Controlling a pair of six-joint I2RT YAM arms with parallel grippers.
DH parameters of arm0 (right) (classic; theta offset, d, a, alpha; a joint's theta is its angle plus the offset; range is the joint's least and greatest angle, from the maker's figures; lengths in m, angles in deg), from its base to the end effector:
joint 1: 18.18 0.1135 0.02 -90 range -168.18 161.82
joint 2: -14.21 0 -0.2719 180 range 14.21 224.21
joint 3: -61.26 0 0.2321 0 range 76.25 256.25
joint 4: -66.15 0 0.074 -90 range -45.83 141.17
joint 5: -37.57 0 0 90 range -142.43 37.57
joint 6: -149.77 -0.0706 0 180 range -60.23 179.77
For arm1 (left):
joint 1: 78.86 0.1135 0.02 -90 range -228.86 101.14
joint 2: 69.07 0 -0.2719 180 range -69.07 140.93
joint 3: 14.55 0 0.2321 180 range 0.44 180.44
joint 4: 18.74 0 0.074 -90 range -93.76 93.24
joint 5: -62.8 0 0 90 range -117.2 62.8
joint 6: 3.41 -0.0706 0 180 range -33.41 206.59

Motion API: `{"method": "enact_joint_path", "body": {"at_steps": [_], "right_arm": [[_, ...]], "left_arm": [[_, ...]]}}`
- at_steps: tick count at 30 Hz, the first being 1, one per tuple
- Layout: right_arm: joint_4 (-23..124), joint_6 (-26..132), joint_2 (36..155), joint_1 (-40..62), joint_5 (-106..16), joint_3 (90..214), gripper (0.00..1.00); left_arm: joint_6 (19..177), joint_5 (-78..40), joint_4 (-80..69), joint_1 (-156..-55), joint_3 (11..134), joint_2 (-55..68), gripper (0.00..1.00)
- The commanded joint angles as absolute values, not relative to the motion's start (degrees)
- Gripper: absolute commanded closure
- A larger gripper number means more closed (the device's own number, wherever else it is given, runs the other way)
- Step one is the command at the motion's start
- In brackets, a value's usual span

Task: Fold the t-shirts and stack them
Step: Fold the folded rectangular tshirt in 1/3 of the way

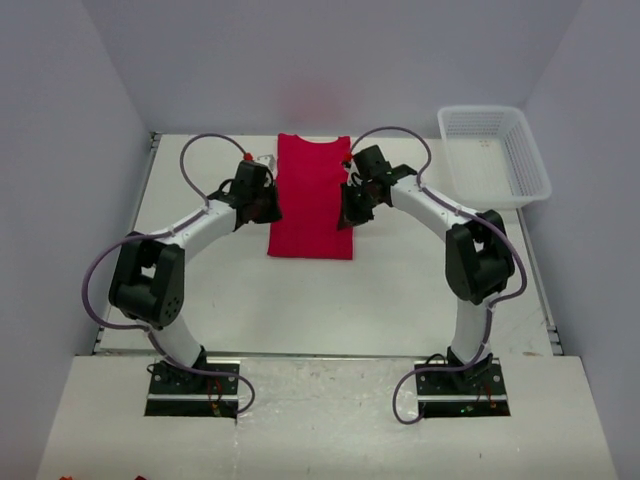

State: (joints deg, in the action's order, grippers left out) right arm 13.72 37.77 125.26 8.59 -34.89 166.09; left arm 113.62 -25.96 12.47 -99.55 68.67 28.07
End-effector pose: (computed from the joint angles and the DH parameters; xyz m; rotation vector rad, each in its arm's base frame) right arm 0.3671 0.2090 0.2214 -0.2279 2.6779 0.6884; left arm 0.3560 -0.1361 0.2250 -0.1220 2.3968 -0.4246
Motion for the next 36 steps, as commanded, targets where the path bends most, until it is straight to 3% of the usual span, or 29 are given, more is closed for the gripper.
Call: {"method": "enact_joint_path", "body": {"at_steps": [1, 10, 23, 36], "right_arm": [[18.03, 35.25, 126.27, 9.07, -26.96, 165.72, 1.0], [15.48, 35.6, 132.6, 8.98, -26.06, 170.47, 1.0], [18.12, 34.89, 133.74, 9.07, -25.54, 165.9, 1.0], [19.35, 31.03, 134.97, 9.51, -28.08, 160.46, 1.0]], "left_arm": [[115.42, -14.02, 6.18, -98.73, 66.8, 29.1, 1.0], [114.01, -8.48, 3.54, -95.22, 71.62, 36.12, 1.0], [113.13, 1.36, 2.14, -89.06, 85.95, 52.74, 1.0], [115.6, -1.7, 0.81, -87.83, 79.28, 54.77, 1.0]]}}
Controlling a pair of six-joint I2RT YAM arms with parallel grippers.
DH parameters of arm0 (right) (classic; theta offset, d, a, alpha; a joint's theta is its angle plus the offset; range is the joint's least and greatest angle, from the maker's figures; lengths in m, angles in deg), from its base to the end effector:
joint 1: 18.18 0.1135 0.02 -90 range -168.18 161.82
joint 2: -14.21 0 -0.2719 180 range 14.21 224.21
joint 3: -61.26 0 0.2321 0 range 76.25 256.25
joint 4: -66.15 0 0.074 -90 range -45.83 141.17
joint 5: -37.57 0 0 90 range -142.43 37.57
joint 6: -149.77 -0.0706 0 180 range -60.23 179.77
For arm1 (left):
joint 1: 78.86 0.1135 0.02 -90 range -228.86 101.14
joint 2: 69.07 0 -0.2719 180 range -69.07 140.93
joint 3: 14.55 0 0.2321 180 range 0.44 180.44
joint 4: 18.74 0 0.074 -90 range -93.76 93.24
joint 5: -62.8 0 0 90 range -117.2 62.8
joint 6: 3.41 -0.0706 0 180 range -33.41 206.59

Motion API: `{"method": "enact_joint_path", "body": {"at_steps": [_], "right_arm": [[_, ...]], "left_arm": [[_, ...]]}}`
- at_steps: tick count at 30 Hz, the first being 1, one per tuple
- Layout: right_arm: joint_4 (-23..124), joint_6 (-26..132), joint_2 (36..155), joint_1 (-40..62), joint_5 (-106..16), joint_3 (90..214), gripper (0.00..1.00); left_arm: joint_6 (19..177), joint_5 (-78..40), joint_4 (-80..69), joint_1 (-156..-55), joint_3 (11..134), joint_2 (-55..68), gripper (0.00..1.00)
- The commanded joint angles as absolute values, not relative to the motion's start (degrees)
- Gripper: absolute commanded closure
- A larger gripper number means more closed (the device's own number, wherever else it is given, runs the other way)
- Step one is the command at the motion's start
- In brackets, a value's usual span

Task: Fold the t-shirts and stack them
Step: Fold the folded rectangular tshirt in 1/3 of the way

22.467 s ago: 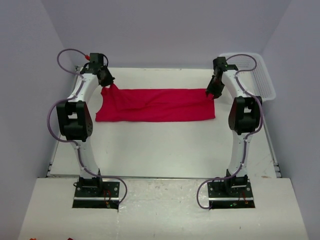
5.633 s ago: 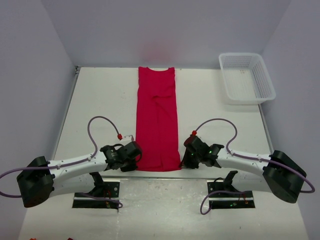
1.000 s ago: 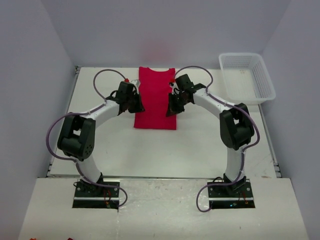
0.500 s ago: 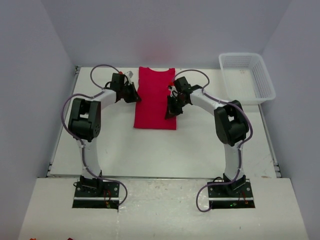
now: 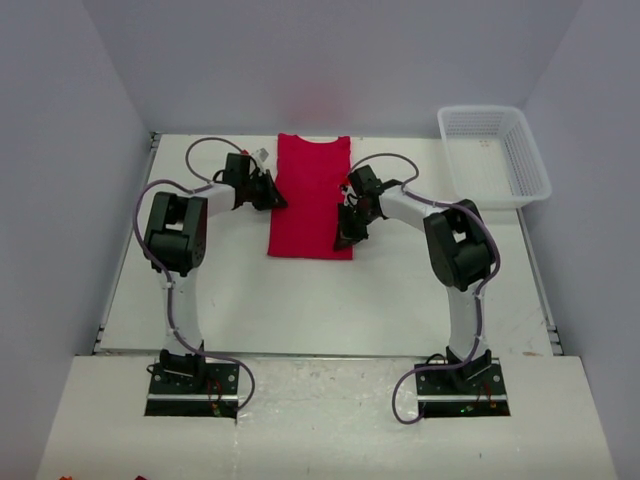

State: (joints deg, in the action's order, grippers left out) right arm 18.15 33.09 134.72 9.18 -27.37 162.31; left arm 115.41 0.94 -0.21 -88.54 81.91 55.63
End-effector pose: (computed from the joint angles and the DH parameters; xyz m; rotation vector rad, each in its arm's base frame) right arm 0.3679 0.2241 0.1430 -0.1444 2.8741 0.8295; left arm 0.4603 -0.1123 0.1279 -0.1667 2.4455 -0.8958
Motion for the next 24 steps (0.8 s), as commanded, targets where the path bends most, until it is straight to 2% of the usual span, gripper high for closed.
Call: {"method": "enact_joint_path", "body": {"at_steps": [1, 10, 24], "right_arm": [[19.53, 30.33, 135.06, 9.51, -28.35, 160.01, 1.0], [23.39, 27.6, 132.96, 10.56, -31.25, 151.49, 1.0], [33.32, 24.18, 123.73, 13.63, -31.51, 131.72, 1.0]], "left_arm": [[115.42, -2.41, 1.42, -87.74, 78.67, 54.07, 1.0], [114.72, -4.7, 3.62, -87.74, 74.1, 51.69, 1.0], [115.68, -6.72, 1.78, -88.62, 58.28, 43.0, 1.0]]}}
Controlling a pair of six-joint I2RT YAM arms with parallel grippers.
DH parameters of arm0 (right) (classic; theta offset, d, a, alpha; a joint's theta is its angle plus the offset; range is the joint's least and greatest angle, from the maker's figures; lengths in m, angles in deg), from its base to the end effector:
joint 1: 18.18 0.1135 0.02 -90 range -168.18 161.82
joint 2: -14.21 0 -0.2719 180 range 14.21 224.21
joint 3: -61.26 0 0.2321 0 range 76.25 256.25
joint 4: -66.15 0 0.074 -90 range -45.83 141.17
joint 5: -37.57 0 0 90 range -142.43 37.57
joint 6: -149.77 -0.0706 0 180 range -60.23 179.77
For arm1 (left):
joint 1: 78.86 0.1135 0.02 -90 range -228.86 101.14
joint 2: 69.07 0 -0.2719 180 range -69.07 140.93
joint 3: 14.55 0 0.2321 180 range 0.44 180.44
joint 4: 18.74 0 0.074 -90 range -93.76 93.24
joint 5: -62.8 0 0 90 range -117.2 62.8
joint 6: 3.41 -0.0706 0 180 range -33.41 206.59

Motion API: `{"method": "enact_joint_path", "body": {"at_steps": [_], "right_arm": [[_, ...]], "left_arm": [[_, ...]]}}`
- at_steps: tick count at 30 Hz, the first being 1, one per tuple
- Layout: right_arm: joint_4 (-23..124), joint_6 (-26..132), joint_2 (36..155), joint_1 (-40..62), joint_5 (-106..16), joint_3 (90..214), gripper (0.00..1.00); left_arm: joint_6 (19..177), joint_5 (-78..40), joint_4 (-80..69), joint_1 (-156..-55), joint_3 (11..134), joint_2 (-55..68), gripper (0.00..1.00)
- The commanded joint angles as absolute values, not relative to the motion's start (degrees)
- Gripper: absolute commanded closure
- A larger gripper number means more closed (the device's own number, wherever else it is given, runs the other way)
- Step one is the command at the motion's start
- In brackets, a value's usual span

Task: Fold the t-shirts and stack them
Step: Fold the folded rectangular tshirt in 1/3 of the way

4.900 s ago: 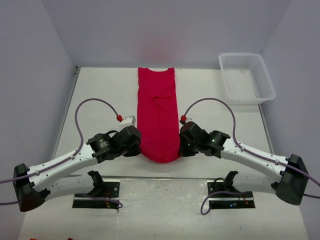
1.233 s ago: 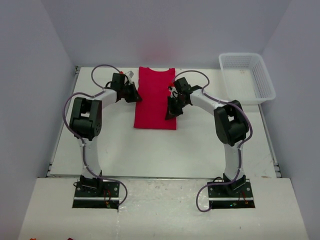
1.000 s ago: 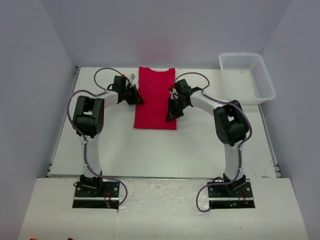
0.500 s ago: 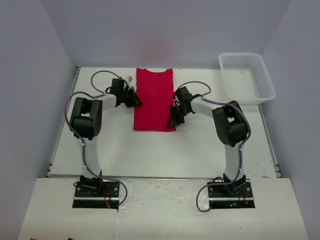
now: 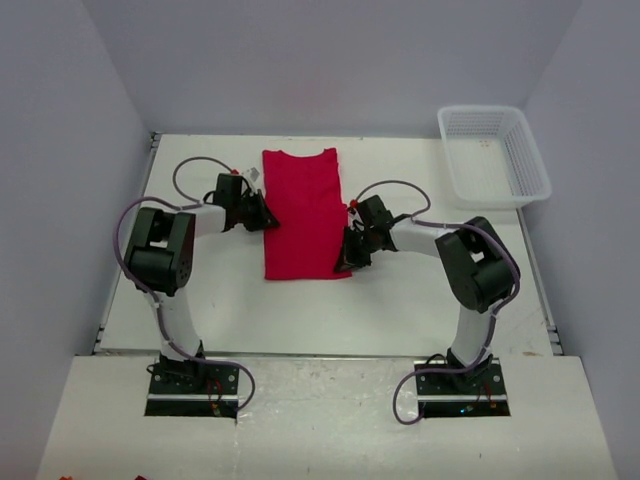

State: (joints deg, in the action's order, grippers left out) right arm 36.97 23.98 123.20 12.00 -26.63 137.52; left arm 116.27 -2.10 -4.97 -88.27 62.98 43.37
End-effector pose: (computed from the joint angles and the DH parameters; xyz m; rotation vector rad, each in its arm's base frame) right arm 0.3031 0.2118 0.1238 -0.0234 2.8320 0.9283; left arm 0.3948 -0.0958 0.1284 -0.2313 2.4763 -0.8326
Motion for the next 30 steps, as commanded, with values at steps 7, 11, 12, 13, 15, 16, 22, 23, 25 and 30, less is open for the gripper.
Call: {"method": "enact_joint_path", "body": {"at_steps": [7, 11, 12, 13, 15, 16, 22, 23, 25, 30], "right_arm": [[37.01, 21.28, 117.49, 18.03, -32.92, 122.67, 1.0], [40.08, 18.82, 113.01, 20.4, -33.45, 117.22, 1.0], [40.35, 17.85, 111.17, 21.01, -33.62, 115.03, 1.0], [40.71, 17.41, 110.28, 22.24, -33.97, 114.05, 1.0], [41.85, 15.83, 108.53, 23.47, -34.5, 110.97, 1.0], [42.2, 15.47, 106.78, 23.83, -34.68, 109.92, 1.0], [44.4, 13.71, 102.2, 24.8, -35.47, 103.94, 1.0], [45.18, 13.54, 101.75, 24.89, -35.29, 103.06, 1.0], [45.1, 13.1, 101.22, 25.33, -35.38, 102.97, 1.0], [43.53, 15.91, 99.47, 27.95, -37.31, 105.6, 0.99]], "left_arm": [[116.12, -10.32, 2.48, -92.83, 51.24, 35.44, 1.0], [117.7, -12.34, 3.1, -96.6, 48.26, 31.66, 1.0], [118.4, -12.61, 3.53, -97.23, 47.73, 30.26, 1.0], [118.85, -13.57, 3.8, -97.93, 46.59, 29.37, 1.0], [120.33, -14.54, 3.89, -99.86, 44.14, 26.56, 1.0], [120.87, -15.33, 3.89, -100.22, 43.25, 25.6, 1.0], [123.07, -16.47, 4.15, -101.36, 36.04, 17.16, 1.0], [123.16, -16.74, 4.33, -101.45, 35.34, 16.28, 1.0], [123.07, -17.09, 4.42, -101.45, 34.02, 14.34, 1.0], [119.48, -17.97, 4.06, -101.54, 35.23, 12.05, 1.0]]}}
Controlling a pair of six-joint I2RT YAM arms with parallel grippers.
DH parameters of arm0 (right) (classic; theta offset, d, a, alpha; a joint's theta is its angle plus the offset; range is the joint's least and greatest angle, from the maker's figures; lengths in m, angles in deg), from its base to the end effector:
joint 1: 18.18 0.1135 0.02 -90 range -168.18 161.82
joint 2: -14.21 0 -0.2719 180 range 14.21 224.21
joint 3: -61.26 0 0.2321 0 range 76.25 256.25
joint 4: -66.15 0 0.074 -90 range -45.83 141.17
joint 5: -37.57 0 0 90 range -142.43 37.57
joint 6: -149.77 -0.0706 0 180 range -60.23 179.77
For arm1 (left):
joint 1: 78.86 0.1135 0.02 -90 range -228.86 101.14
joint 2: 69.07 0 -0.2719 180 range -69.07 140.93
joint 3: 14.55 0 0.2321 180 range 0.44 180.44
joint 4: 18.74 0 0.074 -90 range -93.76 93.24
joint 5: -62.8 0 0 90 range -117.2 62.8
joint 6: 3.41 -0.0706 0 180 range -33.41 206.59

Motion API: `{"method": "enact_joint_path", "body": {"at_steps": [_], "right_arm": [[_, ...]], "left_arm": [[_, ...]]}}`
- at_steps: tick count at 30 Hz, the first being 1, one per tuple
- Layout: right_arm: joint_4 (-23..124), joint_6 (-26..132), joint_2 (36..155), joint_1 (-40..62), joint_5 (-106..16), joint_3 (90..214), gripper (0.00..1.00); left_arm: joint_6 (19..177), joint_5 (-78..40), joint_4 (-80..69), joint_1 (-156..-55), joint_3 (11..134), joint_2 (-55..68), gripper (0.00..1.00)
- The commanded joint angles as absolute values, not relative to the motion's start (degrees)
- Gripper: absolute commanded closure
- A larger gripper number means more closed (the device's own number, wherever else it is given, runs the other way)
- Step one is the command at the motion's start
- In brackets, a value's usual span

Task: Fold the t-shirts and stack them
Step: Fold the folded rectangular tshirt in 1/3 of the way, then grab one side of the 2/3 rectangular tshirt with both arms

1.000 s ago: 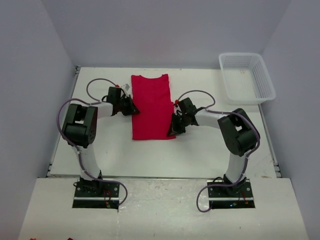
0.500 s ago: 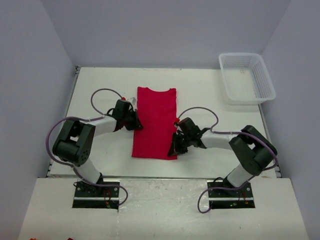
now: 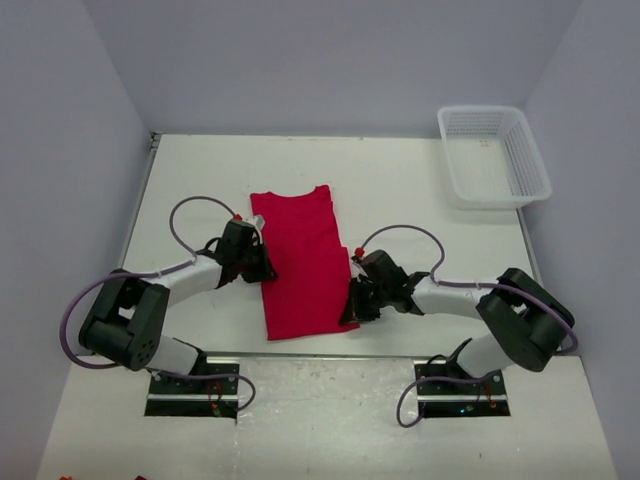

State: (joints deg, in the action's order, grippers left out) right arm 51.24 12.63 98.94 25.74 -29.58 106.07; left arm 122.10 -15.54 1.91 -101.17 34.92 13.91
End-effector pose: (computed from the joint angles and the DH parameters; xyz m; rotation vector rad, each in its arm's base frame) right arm 0.1633 0.1953 0.1216 -0.1008 2.8108 1.0322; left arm 0.2389 -0.1135 0.1392 -0.2149 2.6088 -0.6428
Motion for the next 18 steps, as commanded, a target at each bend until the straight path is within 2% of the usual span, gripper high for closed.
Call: {"method": "enact_joint_path", "body": {"at_steps": [1, 2, 4, 10, 13, 15, 18], "right_arm": [[42.65, 16.26, 99.03, 28.66, -37.84, 106.47, 0.92], [40.9, 17.04, 97.81, 29.45, -39.06, 108.31, 0.88], [37.39, 17.84, 95.18, 33.39, -41.86, 111.47, 0.78], [25.0, 18.72, 86.91, 39.56, -50.48, 121.93, 0.59], [18.4, 18.46, 81.56, 40.01, -52.34, 126.42, 0.42], [14.26, 17.49, 79.96, 39.92, -53.82, 127.75, 0.33], [12.23, 16.09, 78.38, 39.83, -55.16, 126.44, 0.3]], "left_arm": [[118.86, -18.14, 3.98, -101.54, 35.77, 11.7, 1.0], [117.98, -18.15, 3.89, -101.63, 36.38, 10.92, 1.0], [116.22, -18.32, 3.89, -101.63, 39.1, 9.51, 0.93], [115.33, -17.62, 3.8, -102.15, 44.9, 4.76, 0.82], [116.04, -19.8, 7.48, -103.12, 48.95, 1.69, 0.7], [117.43, -21.74, 13.36, -103.73, 51.75, 0.36, 0.66], [123.29, -26.84, 23.55, -104.61, 52.47, -0.69, 0.66]]}}
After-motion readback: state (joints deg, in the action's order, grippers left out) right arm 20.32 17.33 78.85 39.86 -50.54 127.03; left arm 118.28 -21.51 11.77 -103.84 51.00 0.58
